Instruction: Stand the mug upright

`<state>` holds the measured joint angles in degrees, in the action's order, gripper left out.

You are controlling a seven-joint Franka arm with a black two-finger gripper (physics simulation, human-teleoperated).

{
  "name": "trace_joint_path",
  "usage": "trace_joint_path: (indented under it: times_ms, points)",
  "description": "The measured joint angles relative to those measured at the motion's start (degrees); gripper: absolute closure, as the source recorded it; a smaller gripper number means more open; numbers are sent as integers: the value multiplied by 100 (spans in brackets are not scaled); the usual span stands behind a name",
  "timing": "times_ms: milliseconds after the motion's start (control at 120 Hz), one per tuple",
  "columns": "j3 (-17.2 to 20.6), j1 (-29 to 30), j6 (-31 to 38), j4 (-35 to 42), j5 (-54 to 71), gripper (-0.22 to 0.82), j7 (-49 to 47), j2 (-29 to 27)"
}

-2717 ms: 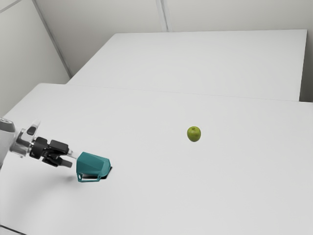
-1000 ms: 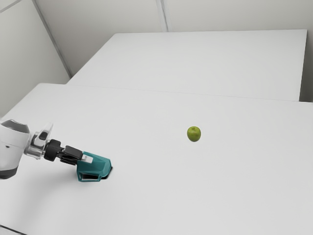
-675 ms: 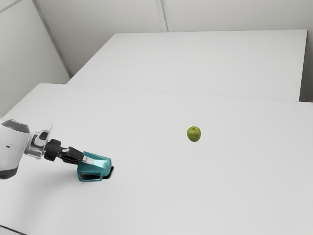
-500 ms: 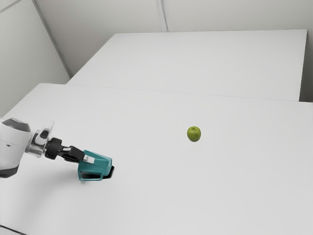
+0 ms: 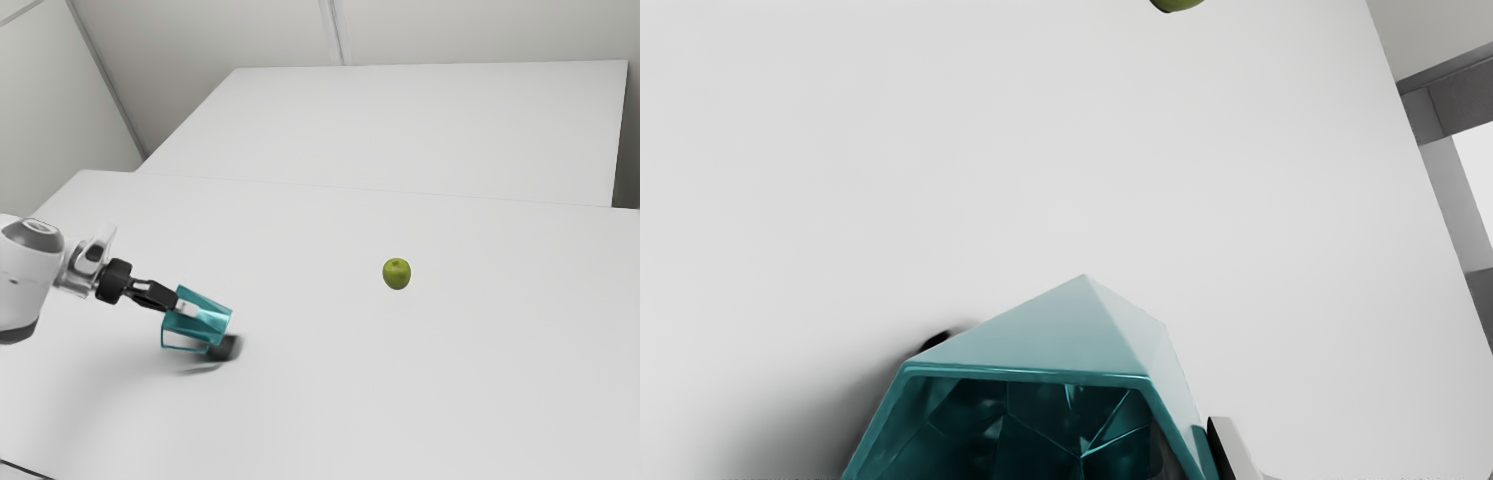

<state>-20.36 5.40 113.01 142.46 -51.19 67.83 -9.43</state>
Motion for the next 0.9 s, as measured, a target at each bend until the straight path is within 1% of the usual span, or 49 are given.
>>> trace_joint_path:
  times_ms: [142, 258, 458, 508, 683, 900]
  points:
    - [159, -27, 90, -169, 541, 77, -293, -105]
    - [264, -101, 147, -399, 1215, 77, -646, -153]
    - [625, -130, 195, -853, 2545, 78, -1435, -218]
    - [692, -127, 204, -887, 2828, 78, -1636, -250]
    - [1185, -131, 361, -951, 3761, 78, -2398, -313]
    - [1496, -127, 521, -989, 4531, 78, -3311, -279]
